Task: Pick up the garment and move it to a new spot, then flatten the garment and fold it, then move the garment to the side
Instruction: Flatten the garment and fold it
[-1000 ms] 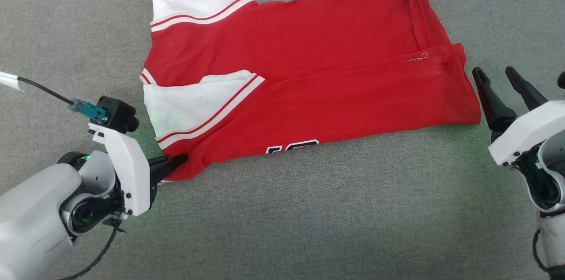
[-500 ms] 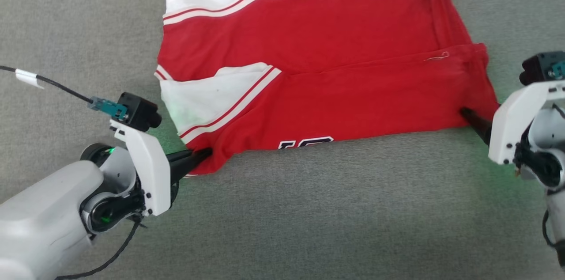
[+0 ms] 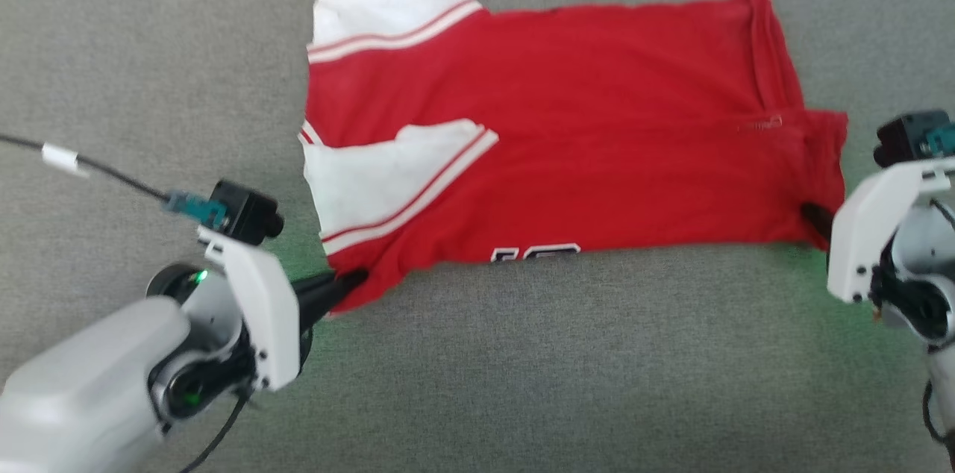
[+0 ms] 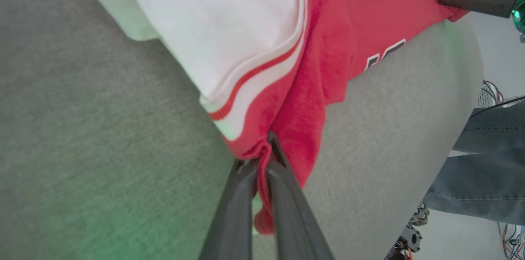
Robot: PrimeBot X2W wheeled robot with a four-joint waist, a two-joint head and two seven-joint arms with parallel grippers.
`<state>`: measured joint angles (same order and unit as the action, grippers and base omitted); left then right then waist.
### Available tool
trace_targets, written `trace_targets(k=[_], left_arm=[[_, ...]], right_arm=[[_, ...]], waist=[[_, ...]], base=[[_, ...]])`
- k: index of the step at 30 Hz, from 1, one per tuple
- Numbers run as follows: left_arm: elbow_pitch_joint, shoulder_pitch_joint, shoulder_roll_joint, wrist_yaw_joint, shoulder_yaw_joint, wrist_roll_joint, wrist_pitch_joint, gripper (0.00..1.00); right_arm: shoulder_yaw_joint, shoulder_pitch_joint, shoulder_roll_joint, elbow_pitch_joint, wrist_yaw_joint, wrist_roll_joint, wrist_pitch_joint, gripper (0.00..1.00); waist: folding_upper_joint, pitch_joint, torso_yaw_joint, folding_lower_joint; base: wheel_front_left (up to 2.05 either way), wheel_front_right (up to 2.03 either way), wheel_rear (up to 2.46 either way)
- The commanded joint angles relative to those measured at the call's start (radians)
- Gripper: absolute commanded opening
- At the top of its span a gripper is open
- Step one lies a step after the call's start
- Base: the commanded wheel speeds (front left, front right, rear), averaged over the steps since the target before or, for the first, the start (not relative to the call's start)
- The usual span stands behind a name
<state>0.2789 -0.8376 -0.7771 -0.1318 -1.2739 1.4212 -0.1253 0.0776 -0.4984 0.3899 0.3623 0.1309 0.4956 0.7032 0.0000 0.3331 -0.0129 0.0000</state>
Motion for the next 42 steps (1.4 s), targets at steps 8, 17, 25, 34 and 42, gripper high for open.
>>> trace_targets(k=[8, 17, 25, 34, 42], left_arm=[[-0.126, 0.153, -0.113, 0.003, -0.005, -0.009, 0.073, 0.00], [-0.202, 0.255, -0.167, 0.003, -0.006, -0.020, 0.136, 0.00], [-0.189, 0.288, -0.157, 0.003, 0.004, -0.033, 0.204, 1.00], [-0.156, 0.266, -0.178, 0.052, 0.076, -0.056, 0.336, 1.00], [-0.017, 0.153, -0.127, 0.081, 0.179, -0.081, 0.376, 1.00]], right_arm=[[-0.048, 0.212, 0.041, -0.164, 0.000, 0.046, 0.035, 0.00], [-0.138, 0.408, 0.026, -0.314, -0.001, 0.065, 0.075, 0.00], [-0.208, 0.443, -0.042, -0.377, 0.000, 0.040, 0.012, 1.00], [-0.239, 0.420, -0.119, -0.443, 0.000, -0.024, -0.274, 1.00], [-0.191, 0.353, -0.277, -0.389, 0.000, -0.071, -0.634, 1.00]], waist=[[0.0000, -0.075, 0.003, 0.0000], [0.0000, -0.089, 0.014, 0.0000], [0.0000, -0.090, 0.008, 0.0000], [0.0000, -0.083, -0.017, 0.0000], [0.0000, -0.080, -0.102, 0.0000]], base=[[0.00, 0.00, 0.00], [0.00, 0.00, 0.00], [0.00, 0.00, 0.00], [0.00, 0.00, 0.00], [0.00, 0.00, 0.00]])
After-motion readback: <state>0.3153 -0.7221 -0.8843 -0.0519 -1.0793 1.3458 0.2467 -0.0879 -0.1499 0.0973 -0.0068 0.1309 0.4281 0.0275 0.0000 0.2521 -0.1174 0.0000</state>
